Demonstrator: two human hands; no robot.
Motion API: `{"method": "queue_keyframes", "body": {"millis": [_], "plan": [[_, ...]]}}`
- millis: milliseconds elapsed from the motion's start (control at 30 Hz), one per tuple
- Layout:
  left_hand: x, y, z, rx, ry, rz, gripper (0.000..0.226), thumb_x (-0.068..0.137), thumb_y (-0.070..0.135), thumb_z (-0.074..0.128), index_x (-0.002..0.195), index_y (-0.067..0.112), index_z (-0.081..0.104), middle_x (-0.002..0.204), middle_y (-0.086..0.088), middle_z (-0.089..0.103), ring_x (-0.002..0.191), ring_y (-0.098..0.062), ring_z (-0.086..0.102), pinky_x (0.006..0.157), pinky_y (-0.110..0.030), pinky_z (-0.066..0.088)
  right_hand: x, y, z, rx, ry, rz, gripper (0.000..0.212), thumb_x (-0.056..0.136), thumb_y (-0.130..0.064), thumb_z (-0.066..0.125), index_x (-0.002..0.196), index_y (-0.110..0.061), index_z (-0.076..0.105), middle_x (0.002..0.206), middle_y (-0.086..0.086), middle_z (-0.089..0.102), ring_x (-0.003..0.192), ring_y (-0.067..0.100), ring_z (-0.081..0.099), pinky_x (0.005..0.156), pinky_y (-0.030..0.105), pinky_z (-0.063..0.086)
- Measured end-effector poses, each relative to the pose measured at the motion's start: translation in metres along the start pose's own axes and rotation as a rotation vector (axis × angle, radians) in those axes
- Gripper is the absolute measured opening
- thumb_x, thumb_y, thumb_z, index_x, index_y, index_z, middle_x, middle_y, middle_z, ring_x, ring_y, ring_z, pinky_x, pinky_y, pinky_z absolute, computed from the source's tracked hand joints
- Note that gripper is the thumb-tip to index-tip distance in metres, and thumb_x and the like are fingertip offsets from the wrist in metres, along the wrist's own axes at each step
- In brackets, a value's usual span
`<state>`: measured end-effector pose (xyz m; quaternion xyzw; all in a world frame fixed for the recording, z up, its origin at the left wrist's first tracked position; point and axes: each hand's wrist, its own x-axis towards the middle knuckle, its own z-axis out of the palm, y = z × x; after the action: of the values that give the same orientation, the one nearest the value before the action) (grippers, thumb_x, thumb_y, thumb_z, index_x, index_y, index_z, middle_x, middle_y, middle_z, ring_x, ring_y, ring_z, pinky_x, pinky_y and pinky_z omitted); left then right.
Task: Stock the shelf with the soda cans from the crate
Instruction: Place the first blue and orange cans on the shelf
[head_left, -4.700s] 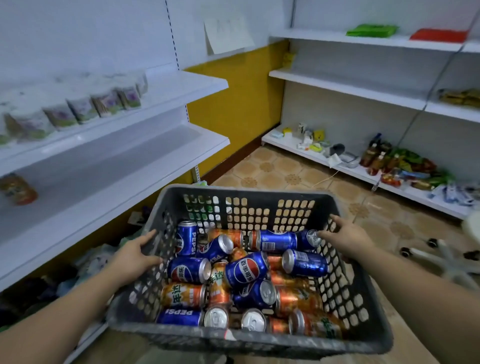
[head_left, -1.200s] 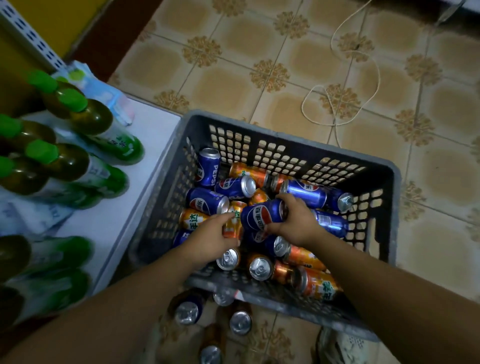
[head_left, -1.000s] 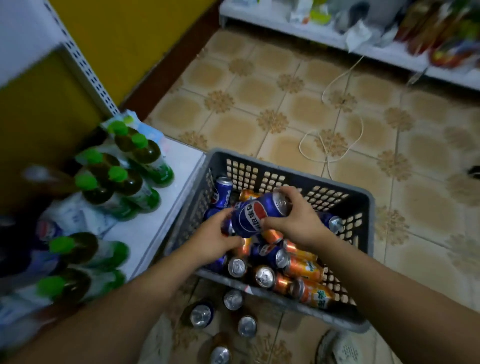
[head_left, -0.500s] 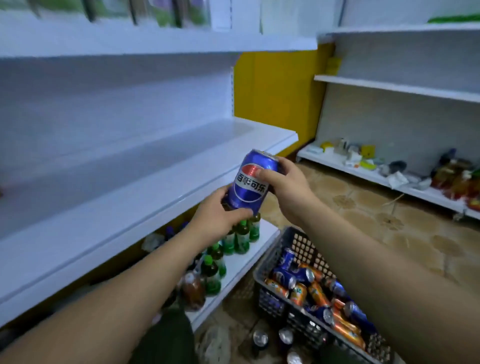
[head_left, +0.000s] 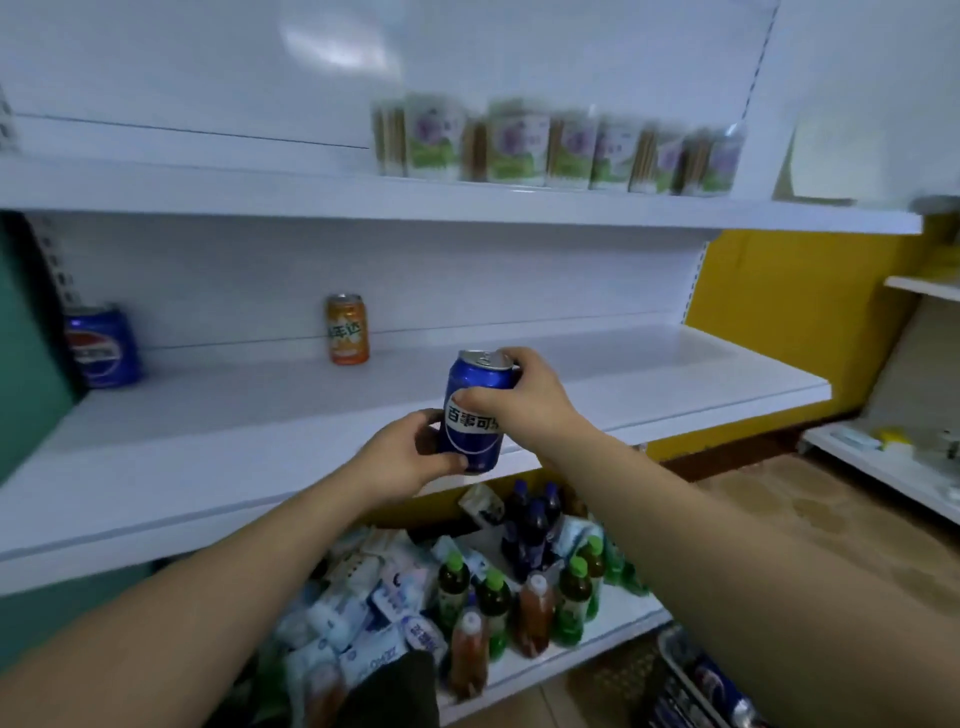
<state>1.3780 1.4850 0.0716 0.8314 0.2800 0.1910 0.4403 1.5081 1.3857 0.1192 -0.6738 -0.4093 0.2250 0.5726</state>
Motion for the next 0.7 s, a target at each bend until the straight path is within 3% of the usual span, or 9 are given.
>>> {"method": "queue_keyframes", "body": {"millis": [67, 233, 333, 500, 700], "plan": [[-0.007, -0.021, -0.027, 0.097, 0.042, -0.047, 0.063, 0.081, 0.032, 0.074, 0.136, 0.018, 0.048, 0.127, 0.005, 0.057, 0.119, -0.013, 0.054, 0.100, -0.031, 0.045, 0.011, 0.000, 0.025, -0.002, -0.051, 0.007, 0.066, 0.074, -0.016, 0.081, 0.129, -0.019, 0.045, 0.116, 0.001, 0.058, 0.105, 0.022, 0.059, 0.080, 0.030, 0.050], [-0.030, -0.079, -0.104, 0.462, 0.118, -0.247, 0.064, 0.089, 0.045, 0.060, 0.143, 0.017, 0.041, 0.148, -0.002, 0.043, 0.132, -0.017, 0.043, 0.106, -0.025, 0.032, 0.035, 0.000, 0.080, -0.005, -0.157, 0.026, 0.069, 0.075, -0.013, 0.081, 0.131, -0.020, 0.043, 0.116, -0.002, 0.052, 0.108, 0.021, 0.054, 0.083, 0.033, 0.048], [-0.043, -0.113, -0.148, 0.639, 0.093, -0.406, 0.071, 0.092, 0.057, 0.048, 0.149, 0.019, 0.030, 0.158, -0.002, 0.025, 0.142, -0.020, 0.027, 0.116, -0.032, 0.022, 0.049, 0.000, 0.108, 0.003, -0.205, 0.008, 0.062, 0.075, -0.009, 0.080, 0.123, -0.024, 0.043, 0.108, -0.006, 0.052, 0.104, 0.019, 0.053, 0.086, 0.033, 0.047], [-0.060, -0.150, -0.202, 0.772, 0.162, -0.591, 0.075, 0.089, 0.069, 0.035, 0.152, 0.030, 0.020, 0.161, 0.003, 0.011, 0.147, -0.020, 0.011, 0.118, -0.048, 0.011, 0.074, -0.004, 0.163, 0.001, -0.291, -0.040, 0.060, 0.074, -0.007, 0.080, 0.117, -0.028, 0.043, 0.112, -0.004, 0.056, 0.109, 0.023, 0.057, 0.091, 0.038, 0.051], [-0.060, -0.168, -0.209, 0.830, 0.187, -0.608, 0.073, 0.089, 0.072, 0.025, 0.152, 0.038, 0.010, 0.162, 0.008, 0.001, 0.148, -0.019, 0.002, 0.117, -0.054, 0.001, 0.108, -0.003, 0.235, 0.040, -0.369, -0.122, 0.053, 0.077, -0.012, 0.079, 0.117, -0.025, 0.047, 0.110, -0.005, 0.060, 0.106, 0.020, 0.059, 0.086, 0.031, 0.050]]}}
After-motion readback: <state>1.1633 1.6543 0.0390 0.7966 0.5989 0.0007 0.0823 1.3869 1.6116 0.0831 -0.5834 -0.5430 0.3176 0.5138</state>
